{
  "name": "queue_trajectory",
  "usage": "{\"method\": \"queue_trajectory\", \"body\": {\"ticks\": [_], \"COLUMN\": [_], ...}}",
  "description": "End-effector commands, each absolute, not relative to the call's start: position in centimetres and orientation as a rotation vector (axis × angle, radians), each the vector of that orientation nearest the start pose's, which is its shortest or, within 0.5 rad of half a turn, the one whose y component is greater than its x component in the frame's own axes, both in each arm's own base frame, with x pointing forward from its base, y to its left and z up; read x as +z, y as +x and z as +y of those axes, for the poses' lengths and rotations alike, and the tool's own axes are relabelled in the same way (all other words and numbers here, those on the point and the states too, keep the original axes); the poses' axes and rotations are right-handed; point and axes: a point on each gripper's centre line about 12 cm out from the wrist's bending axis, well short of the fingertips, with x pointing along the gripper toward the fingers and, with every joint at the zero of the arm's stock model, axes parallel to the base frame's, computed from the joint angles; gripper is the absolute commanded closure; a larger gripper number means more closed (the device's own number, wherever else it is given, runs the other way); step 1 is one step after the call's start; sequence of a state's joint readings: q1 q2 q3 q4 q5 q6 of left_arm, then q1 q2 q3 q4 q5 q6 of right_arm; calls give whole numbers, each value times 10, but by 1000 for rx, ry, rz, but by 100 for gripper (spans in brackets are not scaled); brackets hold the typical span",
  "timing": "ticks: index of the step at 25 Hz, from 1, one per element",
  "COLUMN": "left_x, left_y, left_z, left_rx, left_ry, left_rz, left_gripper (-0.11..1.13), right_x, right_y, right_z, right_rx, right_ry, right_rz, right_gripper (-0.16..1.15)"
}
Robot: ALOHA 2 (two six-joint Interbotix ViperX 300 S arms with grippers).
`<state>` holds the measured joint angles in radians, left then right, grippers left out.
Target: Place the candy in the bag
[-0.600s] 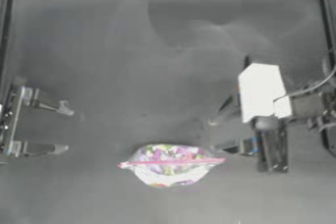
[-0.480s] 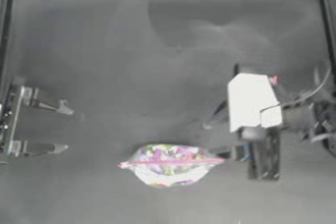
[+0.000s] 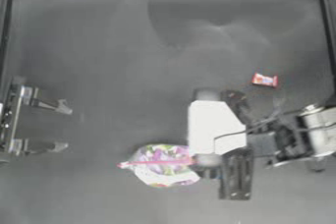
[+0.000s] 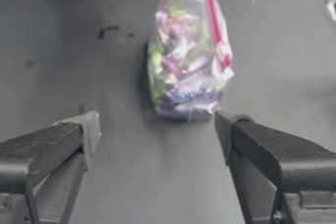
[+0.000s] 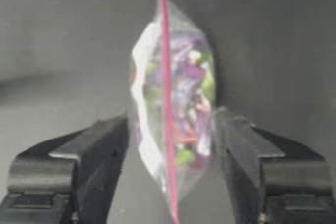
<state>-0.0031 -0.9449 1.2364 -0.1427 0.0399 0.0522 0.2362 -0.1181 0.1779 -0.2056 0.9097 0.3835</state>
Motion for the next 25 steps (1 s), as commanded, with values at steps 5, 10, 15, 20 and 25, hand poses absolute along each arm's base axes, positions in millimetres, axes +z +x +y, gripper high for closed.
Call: {"method": "queue_trajectory", "body": {"ticks": [5,10,15,20,25], "left_x": [231,230,227,225,225], "left_y": [193,192,192,192,193], "left_z": [-1,-1,-1,-1,0], "left_rx": [8,9,10,11,14], "left_ry": [-93,-93,-95,-96,-96], "left_rz": [319,320,325,323,313], "left_gripper": [3,2,3,3,3], "right_x": [328,315,310,302,294], "right_y": [404,421,436,448,458], "right_z": [80,87,90,91,89], "right_rx": [-57,-53,-55,-56,-44], "right_ry": [37,29,15,2,-7], "right_rz": [956,985,1007,1024,1035], "right_gripper": [4,4,4,4,4]}}
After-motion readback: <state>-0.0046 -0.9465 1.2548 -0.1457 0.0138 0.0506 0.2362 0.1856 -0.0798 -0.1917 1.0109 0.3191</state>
